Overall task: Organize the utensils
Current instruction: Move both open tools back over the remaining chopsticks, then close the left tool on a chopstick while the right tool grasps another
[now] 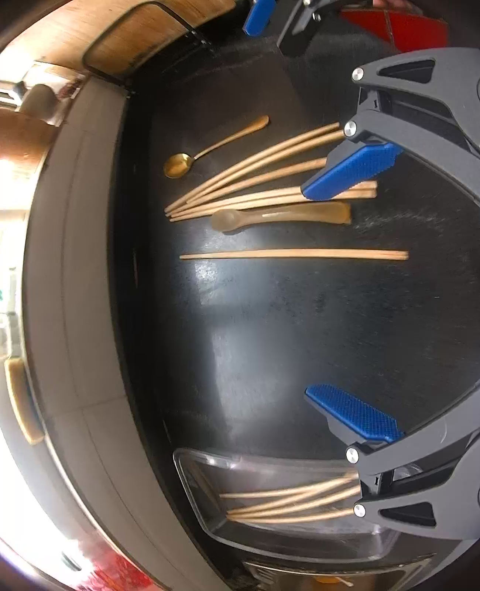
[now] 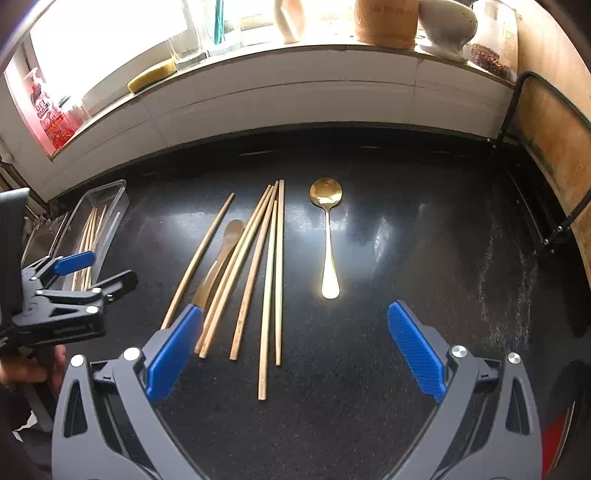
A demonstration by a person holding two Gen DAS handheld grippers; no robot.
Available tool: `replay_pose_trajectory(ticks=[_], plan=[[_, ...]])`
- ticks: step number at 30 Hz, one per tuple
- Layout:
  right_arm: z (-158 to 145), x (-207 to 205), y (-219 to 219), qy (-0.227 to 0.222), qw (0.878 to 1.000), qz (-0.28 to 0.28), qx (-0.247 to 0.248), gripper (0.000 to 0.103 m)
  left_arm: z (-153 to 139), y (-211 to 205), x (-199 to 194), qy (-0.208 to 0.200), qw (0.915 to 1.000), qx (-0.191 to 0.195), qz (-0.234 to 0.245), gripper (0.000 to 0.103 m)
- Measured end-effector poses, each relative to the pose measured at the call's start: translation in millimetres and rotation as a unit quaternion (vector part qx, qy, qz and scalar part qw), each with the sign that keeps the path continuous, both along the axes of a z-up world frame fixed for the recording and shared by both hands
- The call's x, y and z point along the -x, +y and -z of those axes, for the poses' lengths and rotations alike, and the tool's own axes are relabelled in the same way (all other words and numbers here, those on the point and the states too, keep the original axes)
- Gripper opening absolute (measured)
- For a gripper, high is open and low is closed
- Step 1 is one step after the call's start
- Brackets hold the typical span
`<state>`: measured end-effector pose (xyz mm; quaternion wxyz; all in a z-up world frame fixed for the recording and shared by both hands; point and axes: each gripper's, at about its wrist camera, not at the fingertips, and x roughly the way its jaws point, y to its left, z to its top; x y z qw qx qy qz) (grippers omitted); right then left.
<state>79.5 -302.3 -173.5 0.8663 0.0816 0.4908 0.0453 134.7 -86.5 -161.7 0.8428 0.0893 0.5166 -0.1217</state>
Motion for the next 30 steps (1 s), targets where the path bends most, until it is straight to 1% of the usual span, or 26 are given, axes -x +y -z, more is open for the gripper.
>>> replay_pose_trajectory(ticks=[3, 5, 8, 13, 14, 15, 17, 18, 19, 20, 21, 23, 24, 25, 26, 30], plan=[[8.4, -9.3, -1.3, 0.011, 1.000, -0.003, 0.000, 0.097, 20.1, -5.8, -11.5, 0.006, 0.9999, -0.015, 0.004, 0.097], [13.5, -15.7, -1.5, 0.018, 1.000, -0.006, -0.001, 0.097, 31.9, -5.9, -18.3, 0.016, 0.9997, -0.015, 0.008, 0.097], [22.7, -28.6, -1.0, 0.029, 1.000, -0.008, 0.000, 0.097, 50.4, -6.2, -27.5, 0.018, 0.9994, -0.021, 0.021, 0.097], [35.7, -45.1, 4.6, 0.044, 0.999, -0.017, 0.013, 0.096, 64.9, -7.7, -36.1, 0.020, 0.9991, -0.011, 0.036, 0.096], [38.1, -47.8, 6.0, 0.046, 0.999, -0.019, 0.017, 0.092, 66.5, -8.1, -37.7, 0.019, 0.9991, -0.009, 0.038, 0.093], [41.1, -50.9, 7.8, 0.050, 0.998, -0.023, 0.022, 0.091, 68.6, -7.8, -40.6, 0.016, 0.9990, -0.005, 0.040, 0.091], [47.6, -57.4, 10.1, 0.058, 0.998, -0.026, 0.027, 0.087, 71.4, -7.9, -43.8, 0.014, 0.9991, 0.002, 0.041, 0.082], [49.2, -58.9, 10.7, 0.057, 0.998, -0.027, 0.028, 0.086, 72.6, -5.1, -45.7, 0.008, 0.9992, 0.008, 0.040, 0.081], [51.5, -61.3, 12.2, 0.058, 0.997, -0.029, 0.031, 0.082, 72.8, -5.4, -46.1, 0.002, 0.9991, 0.010, 0.041, 0.077], [53.5, -63.7, 14.1, 0.058, 0.997, -0.032, 0.036, 0.076, 73.9, -6.8, -46.2, -0.004, 0.9989, 0.006, 0.045, 0.071], [55.6, -66.0, 15.7, 0.059, 0.997, -0.034, 0.041, 0.073, 74.1, -9.0, -46.0, -0.013, 0.9984, 0.000, 0.054, 0.066], [60.6, -70.5, 17.4, 0.063, 0.996, -0.035, 0.046, 0.061, 73.9, -12.0, -43.8, -0.027, 0.9974, -0.005, 0.067, 0.050], [63.0, -72.5, 17.9, 0.066, 0.996, -0.035, 0.046, 0.059, 73.1, -13.4, -43.3, -0.030, 0.9972, -0.005, 0.068, 0.045], [65.6, -74.6, 17.8, 0.068, 0.996, -0.035, 0.045, 0.055, 72.9, -14.3, -42.8, -0.033, 0.9972, -0.007, 0.067, 0.032], [68.8, -77.0, 17.9, 0.073, 0.996, -0.035, 0.041, 0.054, 72.8, -15.8, -42.5, -0.036, 0.9971, -0.010, 0.067, 0.025], [76.3, -85.2, 20.9, 0.078, 0.995, -0.041, 0.037, 0.053, 74.1, -18.2, -40.6, -0.042, 0.9967, -0.013, 0.068, 0.023]])
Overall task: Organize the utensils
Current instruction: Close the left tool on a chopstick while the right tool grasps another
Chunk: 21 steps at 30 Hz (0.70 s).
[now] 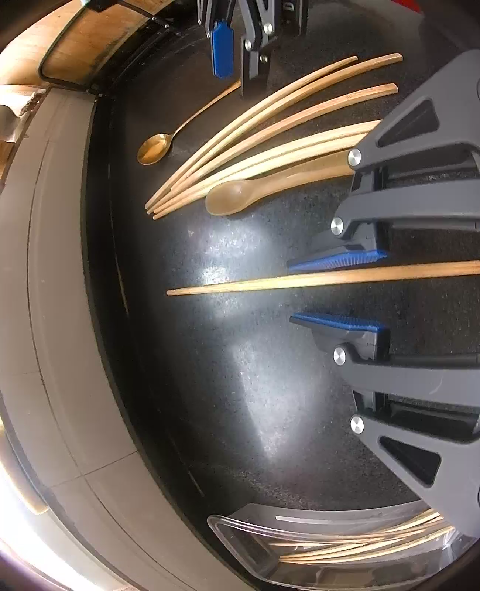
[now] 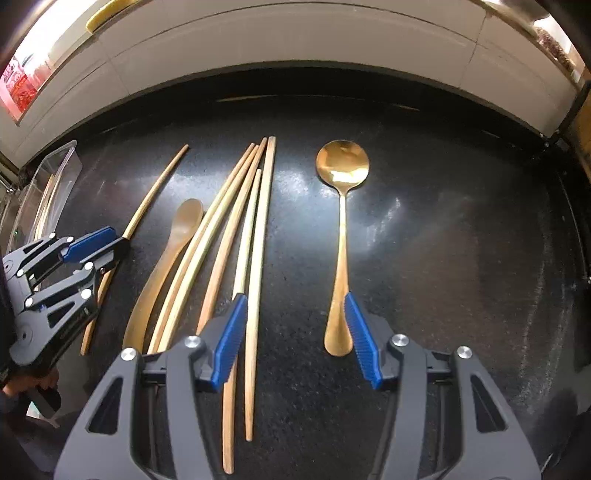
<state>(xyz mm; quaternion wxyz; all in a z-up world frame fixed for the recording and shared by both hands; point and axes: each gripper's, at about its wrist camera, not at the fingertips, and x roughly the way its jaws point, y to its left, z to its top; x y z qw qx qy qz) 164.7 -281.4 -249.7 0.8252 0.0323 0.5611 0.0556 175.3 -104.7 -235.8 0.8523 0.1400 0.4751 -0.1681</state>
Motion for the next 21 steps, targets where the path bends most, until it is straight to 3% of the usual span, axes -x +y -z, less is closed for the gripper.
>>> replay_pose_trajectory(ticks=[18, 21], plan=[[8.8, -13.8, 23.2, 0.002, 0.999, -0.027, 0.021, 0.032, -0.7, 3.2, -2.5, 0.009, 0.9999, 0.005, -0.011, 0.022], [7.8, -18.8, 26.3, 0.010, 0.999, -0.029, 0.024, 0.020, -1.3, 1.2, -6.0, 0.016, 0.9998, 0.000, -0.012, 0.013]])
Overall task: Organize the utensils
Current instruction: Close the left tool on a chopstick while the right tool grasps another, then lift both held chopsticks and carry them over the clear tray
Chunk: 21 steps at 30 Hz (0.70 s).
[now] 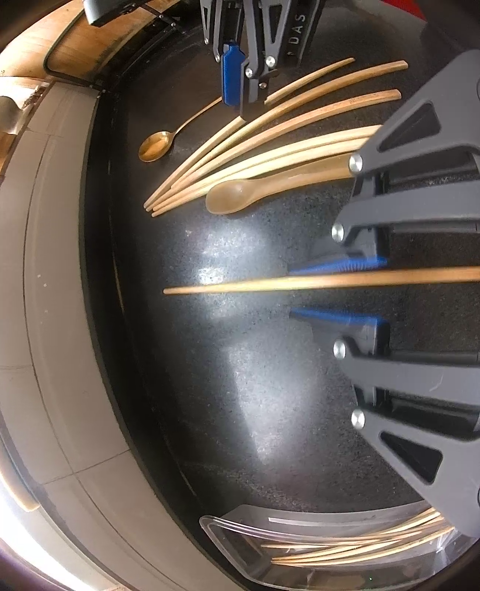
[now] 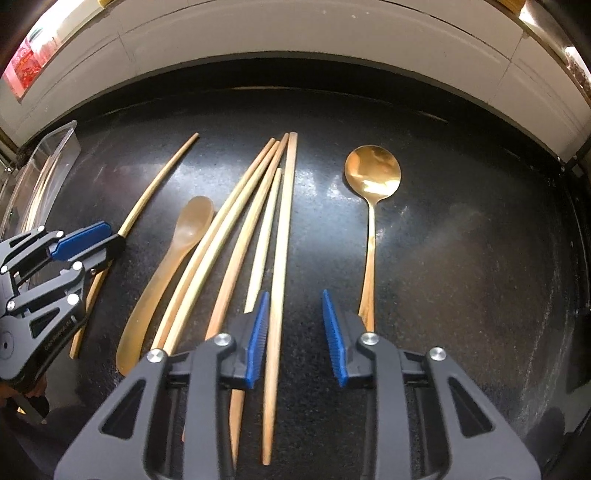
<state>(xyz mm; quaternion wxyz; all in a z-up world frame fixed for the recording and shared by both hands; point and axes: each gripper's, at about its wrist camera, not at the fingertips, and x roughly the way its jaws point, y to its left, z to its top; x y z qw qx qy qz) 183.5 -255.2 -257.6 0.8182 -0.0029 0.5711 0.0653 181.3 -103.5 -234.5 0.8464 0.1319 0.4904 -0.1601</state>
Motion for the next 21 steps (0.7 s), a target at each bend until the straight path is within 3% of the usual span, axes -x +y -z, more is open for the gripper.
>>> replay_pose_trajectory(ticks=[2, 10, 21], plan=[[-0.5, -3.0, 3.0, 0.008, 1.000, -0.003, -0.008, 0.008, -1.1, 0.0, -1.8, 0.004, 1.0000, 0.001, -0.004, 0.007], [-10.1, -1.6, 1.2, 0.002, 1.000, 0.015, -0.019, 0.007, -9.8, 4.1, -11.8, 0.029, 0.9990, 0.012, -0.032, 0.006], [-74.0, 28.6, 2.6, -0.041, 0.998, 0.027, -0.050, 0.007, -77.6, 14.6, 16.7, 0.004, 0.9983, 0.009, -0.058, 0.006]])
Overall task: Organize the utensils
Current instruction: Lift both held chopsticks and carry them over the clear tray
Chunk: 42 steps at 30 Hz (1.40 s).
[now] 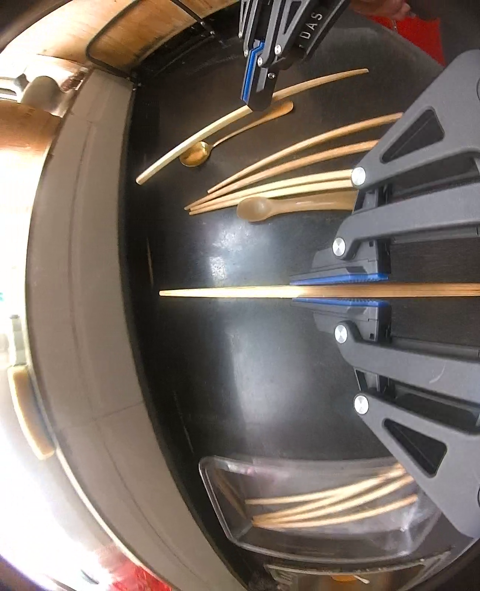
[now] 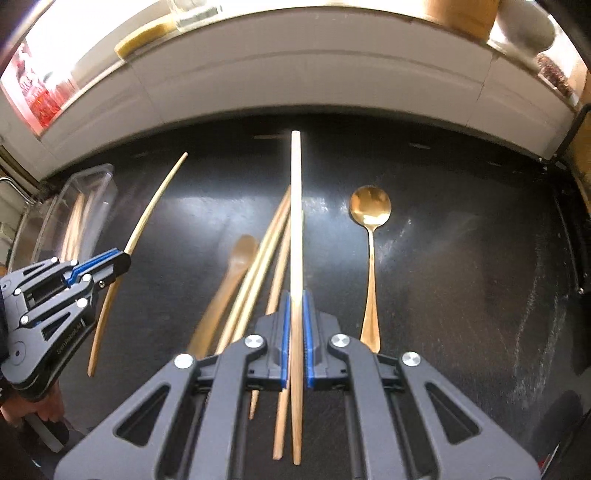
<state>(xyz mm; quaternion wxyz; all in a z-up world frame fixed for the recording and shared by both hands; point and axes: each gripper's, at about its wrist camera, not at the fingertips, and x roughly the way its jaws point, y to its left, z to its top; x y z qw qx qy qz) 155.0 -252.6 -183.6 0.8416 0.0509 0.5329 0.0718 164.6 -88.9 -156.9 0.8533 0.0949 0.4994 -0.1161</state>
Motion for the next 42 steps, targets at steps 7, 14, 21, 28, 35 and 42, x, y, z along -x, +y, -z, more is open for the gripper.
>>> replay_pose_trajectory(ticks=[7, 14, 21, 28, 35, 42], plan=[[-31.6, 31.4, 18.1, -0.025, 1.000, -0.006, -0.009, 0.007, -35.3, 20.4, 23.1, -0.013, 0.9992, -0.002, -0.038, 0.006], [-48.8, 45.7, 51.9, -0.035, 0.999, -0.031, -0.017, 0.007, -52.3, 57.1, 40.8, -0.020, 0.9972, -0.003, -0.073, 0.006], [-63.9, 38.1, 114.3, -0.039, 0.996, -0.078, -0.032, 0.007, -70.2, 125.0, 48.1, -0.029, 0.9909, -0.003, -0.132, 0.006], [-79.6, 18.5, 202.3, -0.043, 0.987, -0.143, -0.053, 0.007, -74.9, 198.3, 50.5, -0.031, 0.9809, -0.007, -0.192, 0.006], [-85.5, -3.5, 280.5, -0.024, 0.978, -0.190, -0.084, 0.007, -73.0, 261.7, 49.9, -0.024, 0.9696, 0.000, -0.243, 0.006], [-78.6, -23.8, 322.7, 0.000, 0.974, -0.204, -0.099, 0.007, -63.6, 289.5, 35.1, -0.013, 0.9641, 0.016, -0.265, 0.006]])
